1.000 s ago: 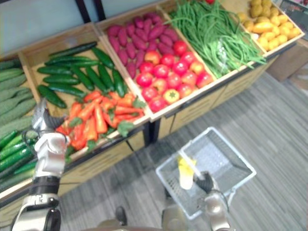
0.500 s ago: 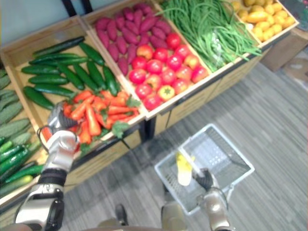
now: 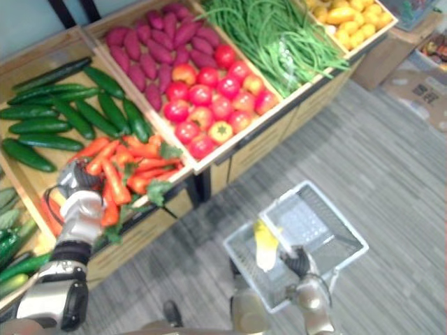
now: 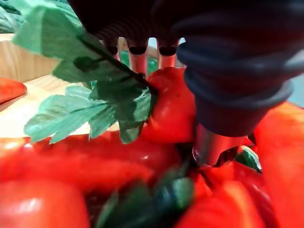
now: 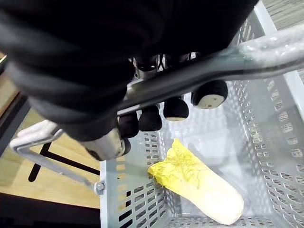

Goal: Pick vegetable in the basket

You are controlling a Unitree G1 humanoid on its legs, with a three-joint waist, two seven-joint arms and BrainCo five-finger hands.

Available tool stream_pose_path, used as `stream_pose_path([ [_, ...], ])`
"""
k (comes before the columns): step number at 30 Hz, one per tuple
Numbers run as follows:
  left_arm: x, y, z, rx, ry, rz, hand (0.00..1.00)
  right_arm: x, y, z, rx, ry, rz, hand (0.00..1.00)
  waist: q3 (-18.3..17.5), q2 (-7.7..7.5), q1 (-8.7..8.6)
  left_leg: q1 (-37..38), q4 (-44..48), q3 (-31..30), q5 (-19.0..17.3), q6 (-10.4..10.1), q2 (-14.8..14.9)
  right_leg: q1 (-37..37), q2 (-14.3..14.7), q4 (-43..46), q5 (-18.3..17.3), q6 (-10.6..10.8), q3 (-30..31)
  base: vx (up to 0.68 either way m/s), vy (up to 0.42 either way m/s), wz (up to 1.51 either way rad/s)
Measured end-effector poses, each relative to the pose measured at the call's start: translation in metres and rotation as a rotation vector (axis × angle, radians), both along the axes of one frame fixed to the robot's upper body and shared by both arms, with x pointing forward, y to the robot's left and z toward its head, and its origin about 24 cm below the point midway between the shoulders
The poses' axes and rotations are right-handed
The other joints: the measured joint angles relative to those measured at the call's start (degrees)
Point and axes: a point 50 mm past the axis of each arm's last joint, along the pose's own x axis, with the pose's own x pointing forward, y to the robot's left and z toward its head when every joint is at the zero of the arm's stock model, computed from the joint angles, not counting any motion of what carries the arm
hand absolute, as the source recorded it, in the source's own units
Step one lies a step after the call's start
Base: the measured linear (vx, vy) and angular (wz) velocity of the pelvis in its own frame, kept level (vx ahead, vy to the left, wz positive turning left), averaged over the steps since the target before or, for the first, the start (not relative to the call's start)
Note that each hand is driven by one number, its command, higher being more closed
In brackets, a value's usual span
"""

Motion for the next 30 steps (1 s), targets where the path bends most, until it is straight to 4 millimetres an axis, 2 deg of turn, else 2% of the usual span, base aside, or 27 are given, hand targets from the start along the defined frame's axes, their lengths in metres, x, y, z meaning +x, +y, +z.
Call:
stream_pose_path([
  [12, -0.003, -0.004, -0.009, -0.005, 0.033, -0.020, 1.00, -0.007, -0.001, -0.003, 0.000, 0.021, -0.006, 1.00, 0.1, 0.02, 0.05, 1.0, 0.9, -1.2, -0.4, 0.3, 0.0, 2.0, -0.5, 0.0, 0.0, 0.0, -1.0, -0.01, -0.038, 0.05],
  [14, -0.005, -0.005, -0.002, 0.006, -0.001, -0.030, 1.00, -0.010, -0.002, -0.005, 0.000, 0.028, -0.009, 1.00, 0.1, 0.04, 0.12, 1.0, 1.2, -1.8, -0.4, 0.3, 0.1, 2.6, -0.5, 0.0, 0.0, 0.0, -1.7, -0.02, -0.050, 0.17],
  [18, -0.005, -0.010, 0.023, 0.041, -0.123, -0.060, 1.00, -0.013, -0.004, -0.006, -0.001, 0.040, -0.018, 1.00, 0.0, 0.19, 0.70, 1.0, 1.7, -3.4, -0.3, 0.4, 0.1, 3.7, -0.8, 0.0, 0.0, 0.0, -3.0, -0.02, -0.034, 0.16],
  [20, -0.009, -0.012, 0.034, 0.064, -0.174, -0.073, 1.00, -0.013, -0.004, -0.006, -0.001, 0.042, -0.019, 1.00, 0.0, 0.19, 1.53, 1.0, 1.9, -3.6, -0.3, 0.4, -0.1, 3.8, -1.1, 0.0, 0.0, 0.0, -3.3, -0.03, -0.023, 0.09],
  [27, -0.019, -0.010, 0.042, 0.124, -0.205, -0.076, 1.00, -0.015, -0.008, -0.006, 0.002, 0.062, -0.019, 1.00, -1.0, 0.58, 1.93, -0.1, 2.5, -6.4, 0.2, 0.8, -0.4, 4.5, -1.6, 0.0, 0.0, 0.0, -5.7, -0.03, -0.027, 0.19],
  [29, -0.024, -0.013, 0.050, 0.142, -0.252, -0.092, 1.00, -0.017, -0.007, -0.008, 0.007, 0.076, -0.015, 1.00, -2.0, 0.43, 3.03, -0.2, 2.5, -6.6, 0.3, 0.8, -0.4, 4.6, -1.7, 0.0, 0.0, 0.0, -5.9, -0.02, -0.026, 0.06],
  [30, -0.025, -0.013, 0.052, 0.146, -0.259, -0.096, 1.00, -0.017, -0.007, -0.008, 0.008, 0.077, -0.015, 1.00, -2.1, 0.44, 3.05, -0.2, 2.5, -6.7, 0.3, 0.8, -0.4, 4.6, -1.7, 0.0, 0.0, 0.0, -5.9, -0.02, -0.017, 0.08],
])
